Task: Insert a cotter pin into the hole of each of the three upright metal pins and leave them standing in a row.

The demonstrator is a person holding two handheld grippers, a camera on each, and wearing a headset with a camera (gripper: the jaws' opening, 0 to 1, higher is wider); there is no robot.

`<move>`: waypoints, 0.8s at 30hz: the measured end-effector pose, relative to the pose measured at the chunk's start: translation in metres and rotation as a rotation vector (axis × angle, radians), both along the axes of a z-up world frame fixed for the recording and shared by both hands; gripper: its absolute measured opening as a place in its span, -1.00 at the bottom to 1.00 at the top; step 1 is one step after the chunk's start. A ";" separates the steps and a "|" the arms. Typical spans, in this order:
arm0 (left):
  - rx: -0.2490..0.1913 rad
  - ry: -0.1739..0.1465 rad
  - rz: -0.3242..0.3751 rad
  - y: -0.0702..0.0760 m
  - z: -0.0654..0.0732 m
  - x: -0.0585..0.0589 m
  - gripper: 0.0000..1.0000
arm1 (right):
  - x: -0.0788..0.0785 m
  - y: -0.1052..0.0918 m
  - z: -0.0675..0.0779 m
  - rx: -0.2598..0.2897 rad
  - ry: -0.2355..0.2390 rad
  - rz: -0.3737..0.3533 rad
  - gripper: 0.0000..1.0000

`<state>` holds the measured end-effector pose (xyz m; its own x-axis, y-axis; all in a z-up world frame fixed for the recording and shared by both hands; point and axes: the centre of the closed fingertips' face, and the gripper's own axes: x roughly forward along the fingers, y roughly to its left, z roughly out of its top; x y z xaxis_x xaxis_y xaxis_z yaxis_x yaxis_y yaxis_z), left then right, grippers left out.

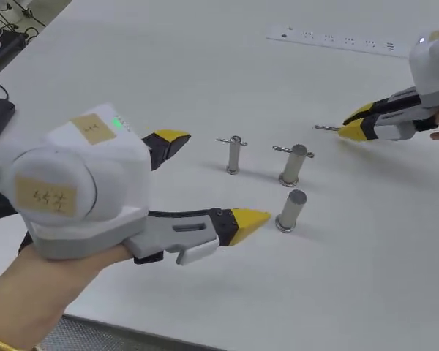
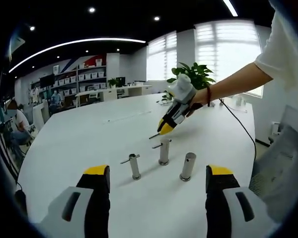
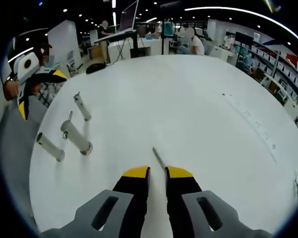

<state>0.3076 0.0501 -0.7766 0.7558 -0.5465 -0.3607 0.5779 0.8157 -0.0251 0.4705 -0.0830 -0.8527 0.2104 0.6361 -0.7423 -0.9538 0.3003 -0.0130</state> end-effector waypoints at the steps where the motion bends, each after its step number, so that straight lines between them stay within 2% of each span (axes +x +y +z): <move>1: -0.001 0.001 0.000 0.000 0.000 0.000 0.57 | 0.001 0.000 -0.001 -0.005 -0.003 0.001 -0.72; 7: -0.002 0.009 0.005 0.001 -0.002 0.000 0.56 | 0.005 -0.002 -0.006 -0.040 -0.008 0.037 -0.73; 15: -0.002 0.010 0.007 0.002 -0.002 0.000 0.55 | 0.003 -0.004 -0.008 -0.086 0.016 0.074 -0.76; 24: -0.002 0.010 0.010 0.004 -0.002 0.000 0.54 | -0.005 0.000 -0.007 -0.171 -0.006 0.136 -0.88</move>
<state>0.3080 0.0540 -0.7784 0.7580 -0.5393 -0.3668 0.5690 0.8217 -0.0323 0.4659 -0.0832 -0.8595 0.1363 0.5240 -0.8407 -0.9851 0.1618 -0.0588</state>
